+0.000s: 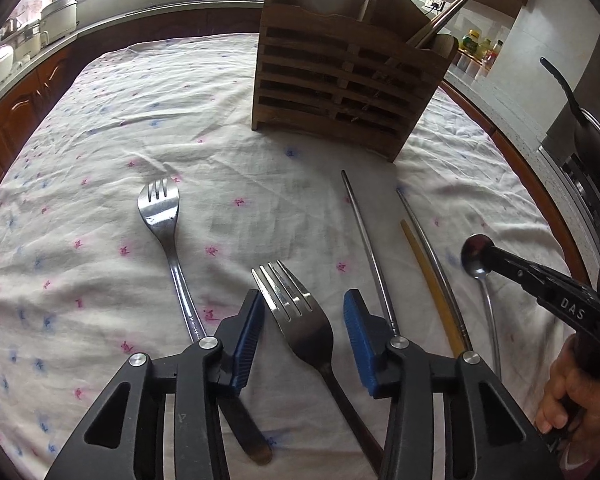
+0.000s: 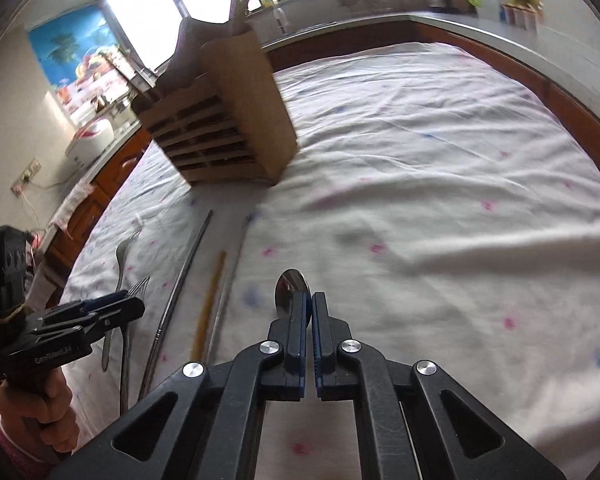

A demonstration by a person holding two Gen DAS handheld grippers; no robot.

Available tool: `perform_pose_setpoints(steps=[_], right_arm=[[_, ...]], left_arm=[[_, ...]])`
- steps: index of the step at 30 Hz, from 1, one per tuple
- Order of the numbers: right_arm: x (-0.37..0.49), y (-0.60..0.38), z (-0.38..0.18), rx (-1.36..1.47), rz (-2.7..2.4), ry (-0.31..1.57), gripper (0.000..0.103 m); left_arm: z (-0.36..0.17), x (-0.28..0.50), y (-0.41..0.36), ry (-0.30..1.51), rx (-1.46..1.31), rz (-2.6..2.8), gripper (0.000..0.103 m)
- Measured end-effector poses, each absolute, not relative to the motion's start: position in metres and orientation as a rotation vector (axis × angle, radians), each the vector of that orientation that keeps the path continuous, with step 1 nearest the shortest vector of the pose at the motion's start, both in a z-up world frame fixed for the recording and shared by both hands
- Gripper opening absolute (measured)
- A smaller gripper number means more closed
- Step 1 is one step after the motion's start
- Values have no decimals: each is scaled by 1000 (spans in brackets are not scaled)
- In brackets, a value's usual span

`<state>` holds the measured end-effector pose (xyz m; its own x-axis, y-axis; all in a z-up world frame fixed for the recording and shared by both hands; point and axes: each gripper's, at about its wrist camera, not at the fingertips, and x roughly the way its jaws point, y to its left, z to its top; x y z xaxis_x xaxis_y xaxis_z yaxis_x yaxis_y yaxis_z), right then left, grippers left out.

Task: Organize utensils
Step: 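Grasp a metal fork with the left tool while the right tool grasps the metal spoon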

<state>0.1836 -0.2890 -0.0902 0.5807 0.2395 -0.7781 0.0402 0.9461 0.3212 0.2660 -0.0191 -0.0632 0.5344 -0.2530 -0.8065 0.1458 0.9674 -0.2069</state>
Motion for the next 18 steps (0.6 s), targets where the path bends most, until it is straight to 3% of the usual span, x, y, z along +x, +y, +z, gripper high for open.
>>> perform_pose_setpoints(steps=[5,8,9,18], right_arm=[[183,-288,-91,311,107,966,15],[181,-282,-88,280,77,957,46],[177,-280,-86,265,61,944,51],[189,-249,-90,112,16,965,48]], left_arm=[[-63,267,-20,984,-117,-265,40],[-64,271,-22,987,-117,-301,40],[-64,272,-23,989,-100,-302,40],[-64,273,-17,996,-107,-290,40]])
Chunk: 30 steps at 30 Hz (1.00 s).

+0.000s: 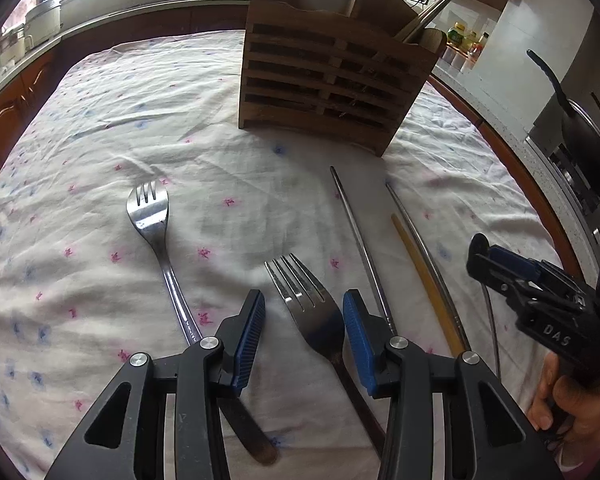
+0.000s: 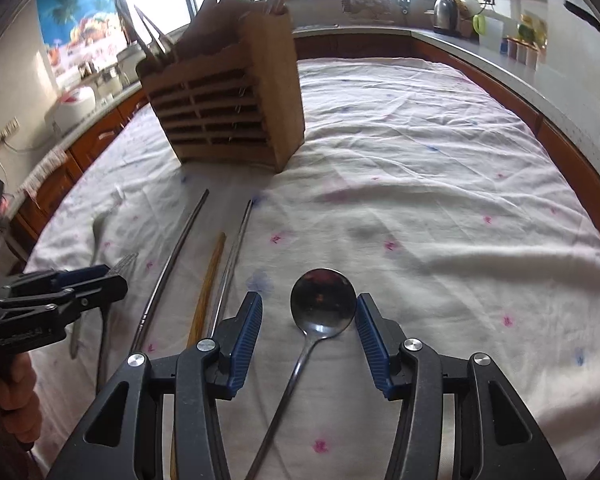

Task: Organize utensils
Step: 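Grasp a metal fork with the left tool while the right tool grasps the metal spoon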

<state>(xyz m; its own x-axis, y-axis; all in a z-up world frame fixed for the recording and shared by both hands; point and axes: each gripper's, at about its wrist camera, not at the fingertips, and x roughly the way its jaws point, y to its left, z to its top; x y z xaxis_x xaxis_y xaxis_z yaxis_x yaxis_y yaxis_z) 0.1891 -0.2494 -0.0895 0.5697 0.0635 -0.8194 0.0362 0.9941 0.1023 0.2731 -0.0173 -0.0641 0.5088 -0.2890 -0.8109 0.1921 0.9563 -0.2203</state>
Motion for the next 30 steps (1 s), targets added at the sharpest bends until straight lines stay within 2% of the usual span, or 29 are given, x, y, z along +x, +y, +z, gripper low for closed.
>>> perform_pose_setpoints(steps=[3,7,8,9,11,13,15,24,25,26,30], right_arm=[[190,-252,-89,111,0,966,39],[188,-264,-89,199,46,969,39],[188,-267,-90,215,56,968,31],[188,-270,-90,234,65,967,8],[188,-279,-92,309,97,970,5],[185,-283,-91,338,105,960,3],[182,-281,-88,318,98,952,3],[163,-281,-68,318,111,881,2],[161,-282,-65,320,111,873,2],[159,-282,-62,322,110,864,2],[152,-284,-55,323,111,844,2]], left_arm=[[-65,276,-20,992,-95,-290,40],[-65,277,-22,992,-93,-293,40],[-65,278,-22,991,-96,-294,40],[-65,278,-22,989,-97,-295,40],[-66,279,-23,982,-98,-295,40],[-66,279,-23,983,-101,-291,40],[-66,279,-23,980,-100,-286,34],[-62,275,-10,977,-188,-324,25],[-61,273,-9,973,-190,-324,22],[-60,271,-9,970,-187,-326,4],[-55,263,-9,969,-161,-323,3]])
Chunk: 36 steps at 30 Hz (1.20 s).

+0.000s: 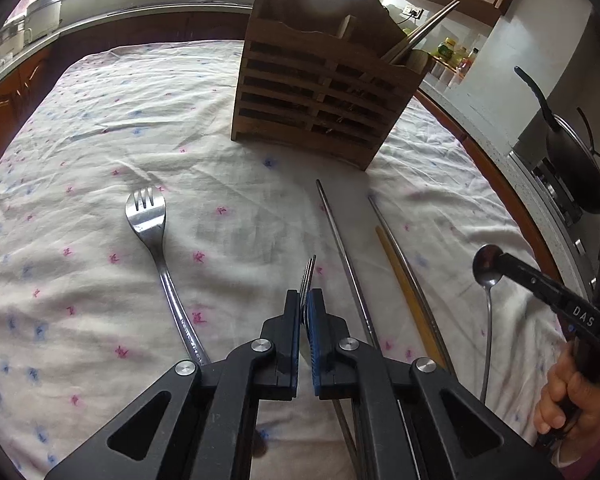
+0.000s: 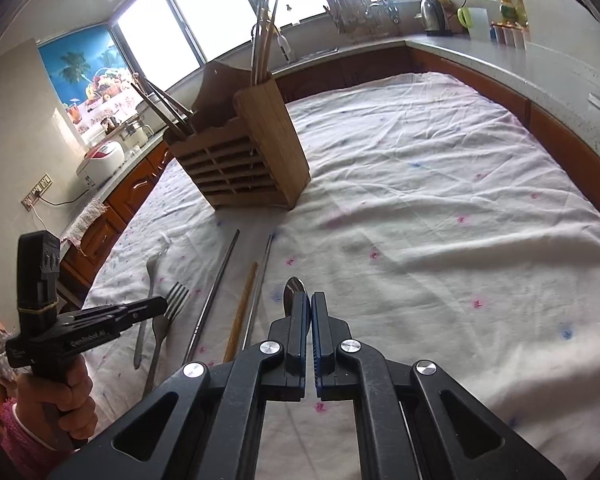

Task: Organize utensils
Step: 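Grasp a metal fork with the left tool while the right tool grasps the metal spoon, then raise the fork and spoon and carry both over the wooden holder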

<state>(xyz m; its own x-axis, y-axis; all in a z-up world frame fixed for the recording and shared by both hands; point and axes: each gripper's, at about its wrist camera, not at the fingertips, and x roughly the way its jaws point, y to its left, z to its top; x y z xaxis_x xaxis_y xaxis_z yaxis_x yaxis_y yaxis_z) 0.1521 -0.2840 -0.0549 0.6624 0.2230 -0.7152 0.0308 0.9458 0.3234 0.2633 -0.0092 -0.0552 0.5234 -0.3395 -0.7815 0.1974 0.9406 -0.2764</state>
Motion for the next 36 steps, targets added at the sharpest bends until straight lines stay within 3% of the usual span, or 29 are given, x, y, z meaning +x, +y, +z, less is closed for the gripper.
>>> perform_pose_setpoints(steps=[10,19,36], right_arm=[[143,-280,-42,308,120,820,2],[133,-274,-28,284,118,793,3],[101,-241,42,99,41,498,2]], left_arm=[[-63,266,-17,1041,-76,-286,7],[-59,271,-24,1033,-22,-313,3],[36,165,23,631,-160,-268,1]])
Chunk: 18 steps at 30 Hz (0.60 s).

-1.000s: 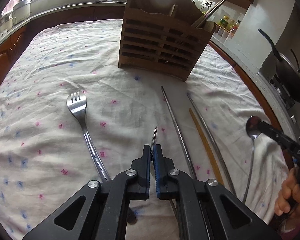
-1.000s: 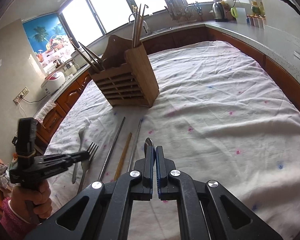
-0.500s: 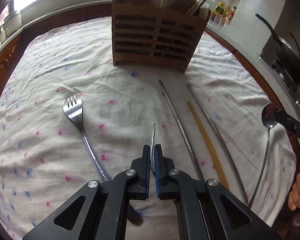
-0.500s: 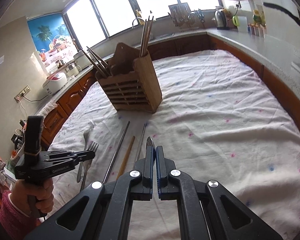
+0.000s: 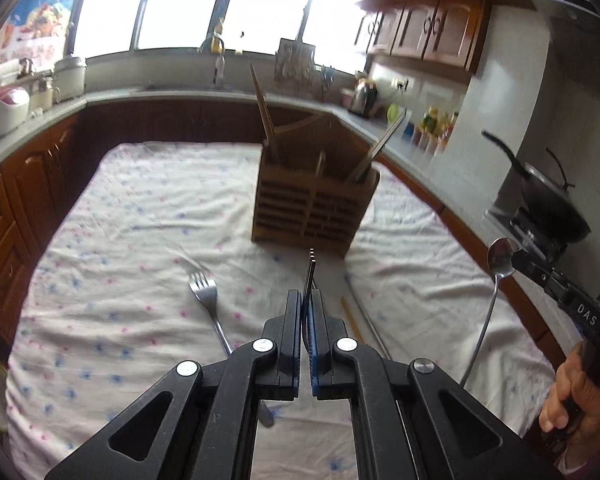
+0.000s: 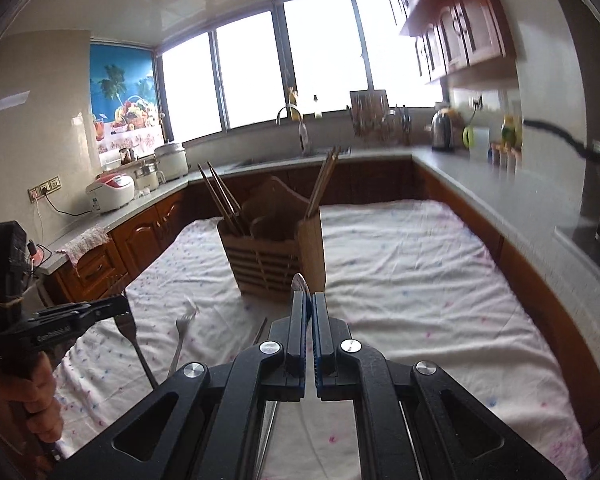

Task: Organize utensils
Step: 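Raise the fork and spoon and carry both over the wooden holder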

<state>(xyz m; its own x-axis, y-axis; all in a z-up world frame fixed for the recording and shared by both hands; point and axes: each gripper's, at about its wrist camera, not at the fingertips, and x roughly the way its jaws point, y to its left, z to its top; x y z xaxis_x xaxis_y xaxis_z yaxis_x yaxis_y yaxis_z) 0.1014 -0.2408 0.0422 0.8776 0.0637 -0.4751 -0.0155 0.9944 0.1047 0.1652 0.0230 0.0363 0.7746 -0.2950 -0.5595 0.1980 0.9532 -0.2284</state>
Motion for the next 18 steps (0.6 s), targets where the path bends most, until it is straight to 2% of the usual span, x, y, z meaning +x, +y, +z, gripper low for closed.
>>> perform_pose_setpoints(steps=[10,18], right_arm=[[104,-228,61,73,35,404,2],[108,-223,63,73,35,388,2]], left_arm=[[68,115,36,495,-156,-239,1],[70,118,42,477,-166,-237,1]])
